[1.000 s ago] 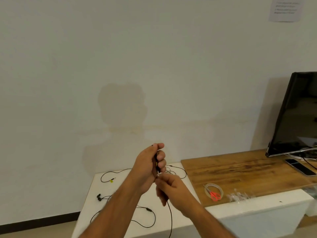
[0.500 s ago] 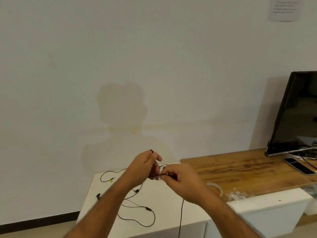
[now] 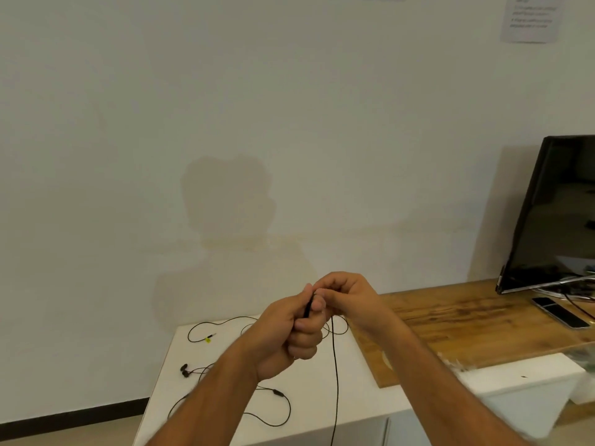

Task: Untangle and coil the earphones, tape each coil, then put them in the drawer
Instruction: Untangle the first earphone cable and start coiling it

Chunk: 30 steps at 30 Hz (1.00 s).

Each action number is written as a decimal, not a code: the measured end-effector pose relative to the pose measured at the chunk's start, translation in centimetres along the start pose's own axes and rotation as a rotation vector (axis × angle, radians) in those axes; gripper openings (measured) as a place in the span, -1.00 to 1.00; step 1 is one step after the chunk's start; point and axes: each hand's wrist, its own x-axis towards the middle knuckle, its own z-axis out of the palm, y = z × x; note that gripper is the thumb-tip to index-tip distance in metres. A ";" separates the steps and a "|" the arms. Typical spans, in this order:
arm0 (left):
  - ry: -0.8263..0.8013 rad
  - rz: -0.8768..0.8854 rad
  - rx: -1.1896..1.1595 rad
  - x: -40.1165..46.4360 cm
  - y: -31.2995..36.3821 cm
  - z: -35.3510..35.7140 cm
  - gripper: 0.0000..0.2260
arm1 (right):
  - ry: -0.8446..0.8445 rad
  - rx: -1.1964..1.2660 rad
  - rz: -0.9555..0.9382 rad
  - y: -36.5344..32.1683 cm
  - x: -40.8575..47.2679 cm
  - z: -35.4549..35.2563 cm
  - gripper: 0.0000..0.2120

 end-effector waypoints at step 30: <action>0.139 -0.013 0.359 0.5 -1.3 -2.0 -0.65 | -0.062 -0.442 -0.079 -2.1 -1.4 1.1 -0.89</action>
